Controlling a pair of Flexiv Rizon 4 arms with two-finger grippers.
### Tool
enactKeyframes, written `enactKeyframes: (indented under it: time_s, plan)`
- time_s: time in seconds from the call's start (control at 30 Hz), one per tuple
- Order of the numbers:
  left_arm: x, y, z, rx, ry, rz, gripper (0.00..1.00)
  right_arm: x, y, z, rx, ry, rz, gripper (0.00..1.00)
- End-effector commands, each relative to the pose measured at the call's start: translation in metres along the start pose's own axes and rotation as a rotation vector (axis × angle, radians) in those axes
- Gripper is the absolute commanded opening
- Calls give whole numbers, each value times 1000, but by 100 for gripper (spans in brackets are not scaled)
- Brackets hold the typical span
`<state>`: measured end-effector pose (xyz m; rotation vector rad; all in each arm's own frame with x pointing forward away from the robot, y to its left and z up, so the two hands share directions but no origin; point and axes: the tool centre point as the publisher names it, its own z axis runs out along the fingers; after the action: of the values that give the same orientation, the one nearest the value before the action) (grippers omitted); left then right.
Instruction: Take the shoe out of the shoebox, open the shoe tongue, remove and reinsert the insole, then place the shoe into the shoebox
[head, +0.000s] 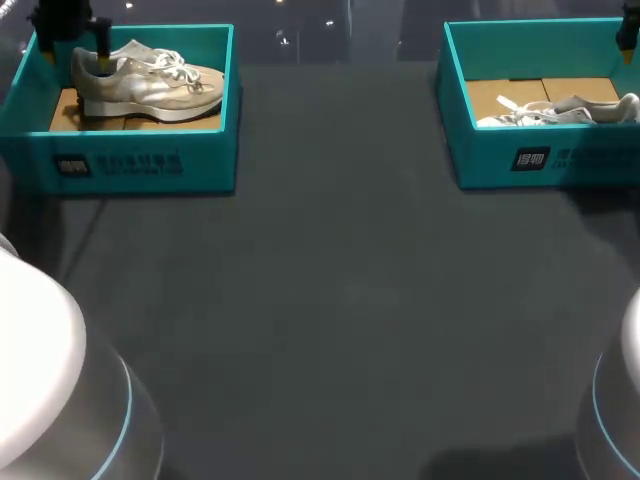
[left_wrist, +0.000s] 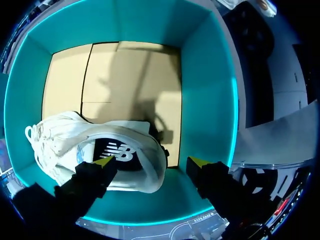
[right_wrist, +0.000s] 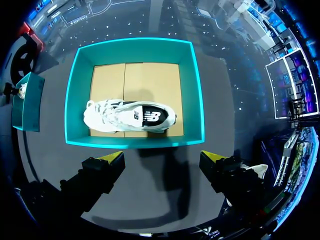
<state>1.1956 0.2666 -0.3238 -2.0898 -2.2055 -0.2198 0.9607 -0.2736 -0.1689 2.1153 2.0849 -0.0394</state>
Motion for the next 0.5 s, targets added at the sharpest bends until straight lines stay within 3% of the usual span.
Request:
enactKeyframes:
  time_s: [0.03, 0.5]
  plan:
    - [-2, 6, 9, 21, 9, 1, 87, 0, 0, 0, 1, -1, 1, 100]
    - [0, -1, 27, 48, 26, 7, 76, 0, 0, 0, 1, -1, 1, 100]
